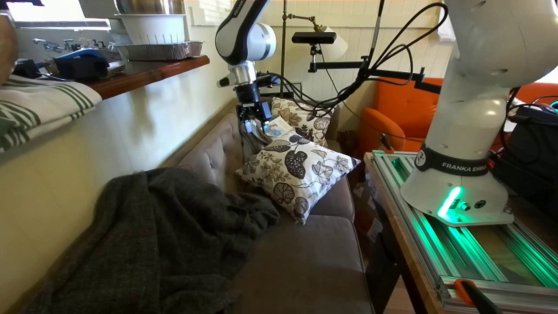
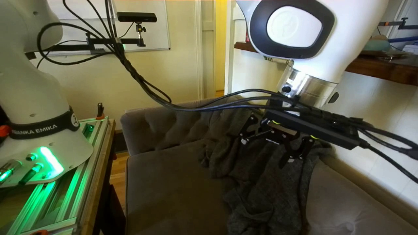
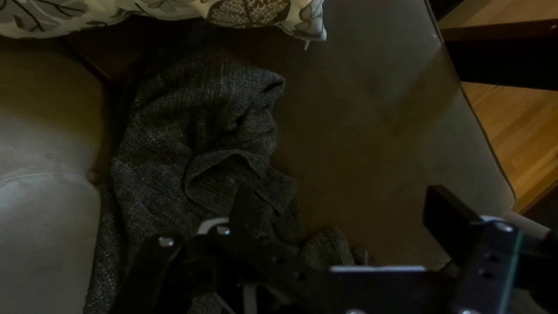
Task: Move the right end of the blanket to the right
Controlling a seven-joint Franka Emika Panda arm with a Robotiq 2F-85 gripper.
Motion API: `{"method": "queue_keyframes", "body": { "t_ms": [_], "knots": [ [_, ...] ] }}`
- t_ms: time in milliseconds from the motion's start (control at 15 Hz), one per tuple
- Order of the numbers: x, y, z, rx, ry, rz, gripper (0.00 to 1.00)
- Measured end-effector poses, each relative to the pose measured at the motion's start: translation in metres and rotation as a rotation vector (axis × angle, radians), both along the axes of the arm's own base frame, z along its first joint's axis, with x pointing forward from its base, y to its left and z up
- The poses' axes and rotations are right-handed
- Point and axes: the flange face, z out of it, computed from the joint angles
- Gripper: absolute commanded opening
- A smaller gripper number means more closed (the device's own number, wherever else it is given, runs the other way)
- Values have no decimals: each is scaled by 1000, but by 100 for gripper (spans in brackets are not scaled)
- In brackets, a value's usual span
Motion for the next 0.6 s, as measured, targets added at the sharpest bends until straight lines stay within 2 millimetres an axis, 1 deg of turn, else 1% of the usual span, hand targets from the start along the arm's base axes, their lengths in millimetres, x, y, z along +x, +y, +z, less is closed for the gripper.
{"method": "queue_keyframes", "body": {
  "t_ms": [133,267,333,600],
  "knots": [
    [4,2,-10,75,-3,-43,100],
    [8,-7,-29,160,-16,-112,100],
    [10,-15,-42,193,-27,-158,100],
    [13,-58,-100,313,-82,-340,100]
  ]
}}
